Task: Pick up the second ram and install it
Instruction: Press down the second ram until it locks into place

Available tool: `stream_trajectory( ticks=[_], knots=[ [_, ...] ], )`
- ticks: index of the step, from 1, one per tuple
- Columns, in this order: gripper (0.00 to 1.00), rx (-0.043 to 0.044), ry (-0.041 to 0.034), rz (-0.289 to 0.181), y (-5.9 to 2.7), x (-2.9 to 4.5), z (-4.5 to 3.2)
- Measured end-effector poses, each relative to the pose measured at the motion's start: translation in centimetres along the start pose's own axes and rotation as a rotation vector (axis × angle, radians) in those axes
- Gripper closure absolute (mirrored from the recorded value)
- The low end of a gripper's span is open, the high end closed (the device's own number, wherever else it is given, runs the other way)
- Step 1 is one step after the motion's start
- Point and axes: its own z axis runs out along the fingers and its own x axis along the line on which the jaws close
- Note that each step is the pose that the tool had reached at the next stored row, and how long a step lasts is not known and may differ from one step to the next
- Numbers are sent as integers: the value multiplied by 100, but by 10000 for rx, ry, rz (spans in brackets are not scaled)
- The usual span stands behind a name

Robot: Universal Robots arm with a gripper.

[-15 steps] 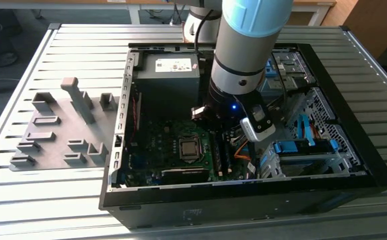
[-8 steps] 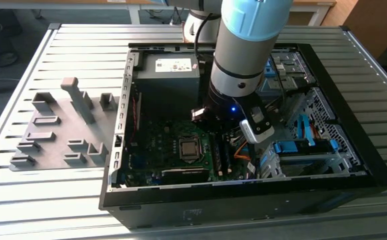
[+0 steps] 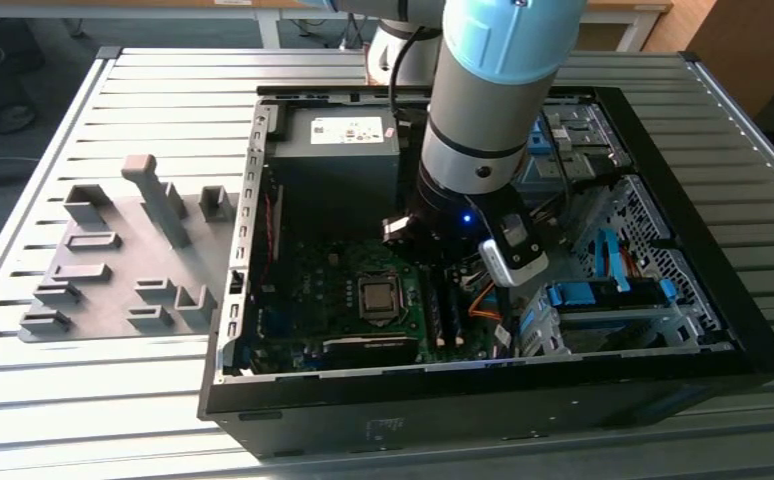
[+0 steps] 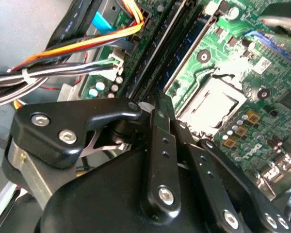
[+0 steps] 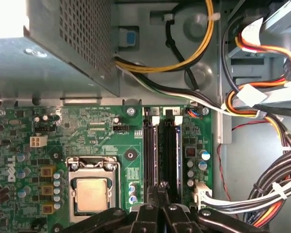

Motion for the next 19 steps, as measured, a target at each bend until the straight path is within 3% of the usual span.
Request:
stream_trajectory(
  ticks=[4,19],
  knots=[
    [89,31,9,1,-2,5,-158],
    [89,34,10,1,-2,5,-167]
  ],
)
